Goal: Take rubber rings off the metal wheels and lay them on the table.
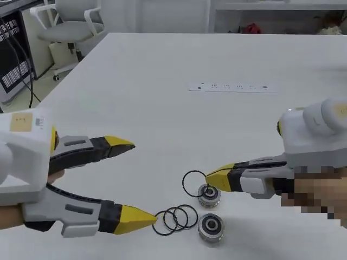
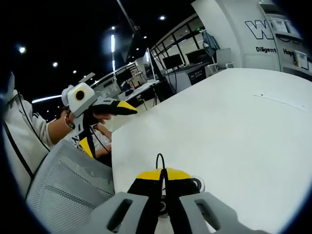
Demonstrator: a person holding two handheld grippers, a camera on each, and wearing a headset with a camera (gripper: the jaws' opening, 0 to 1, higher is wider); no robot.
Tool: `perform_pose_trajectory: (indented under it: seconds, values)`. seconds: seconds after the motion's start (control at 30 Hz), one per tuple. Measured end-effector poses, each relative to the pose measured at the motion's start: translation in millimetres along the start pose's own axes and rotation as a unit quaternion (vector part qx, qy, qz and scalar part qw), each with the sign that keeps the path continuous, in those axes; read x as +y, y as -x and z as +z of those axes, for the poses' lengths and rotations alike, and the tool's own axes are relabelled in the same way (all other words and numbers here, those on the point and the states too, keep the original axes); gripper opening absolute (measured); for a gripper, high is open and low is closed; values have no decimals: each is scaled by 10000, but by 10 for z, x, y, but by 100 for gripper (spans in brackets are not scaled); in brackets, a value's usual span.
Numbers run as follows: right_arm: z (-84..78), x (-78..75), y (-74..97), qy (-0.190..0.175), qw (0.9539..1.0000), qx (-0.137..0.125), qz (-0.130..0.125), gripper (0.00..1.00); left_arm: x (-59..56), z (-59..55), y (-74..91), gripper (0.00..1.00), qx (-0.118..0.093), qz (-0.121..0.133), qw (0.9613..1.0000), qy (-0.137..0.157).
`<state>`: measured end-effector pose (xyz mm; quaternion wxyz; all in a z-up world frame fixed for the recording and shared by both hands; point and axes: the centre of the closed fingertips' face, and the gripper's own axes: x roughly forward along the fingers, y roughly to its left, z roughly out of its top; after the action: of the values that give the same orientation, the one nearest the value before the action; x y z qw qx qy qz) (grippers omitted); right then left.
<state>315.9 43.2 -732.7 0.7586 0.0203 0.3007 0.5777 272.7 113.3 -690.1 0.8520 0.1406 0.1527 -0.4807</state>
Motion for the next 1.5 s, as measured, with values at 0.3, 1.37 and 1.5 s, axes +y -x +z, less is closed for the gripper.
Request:
perform_pose_trajectory:
  seconds: [0.3, 1.37, 1.5]
  values:
    - [-4, 185, -134, 118, 9997, 99, 199, 0, -12, -109, 219, 80, -17, 263, 9996, 131]
    - [-282, 504, -636, 75, 9942, 679, 825, 0, -87, -414, 427, 89, -86, 501, 9961, 722]
    - [-326, 479, -689, 23, 9936, 753, 841, 0, -102, -408, 423, 89, -100, 488, 9958, 768]
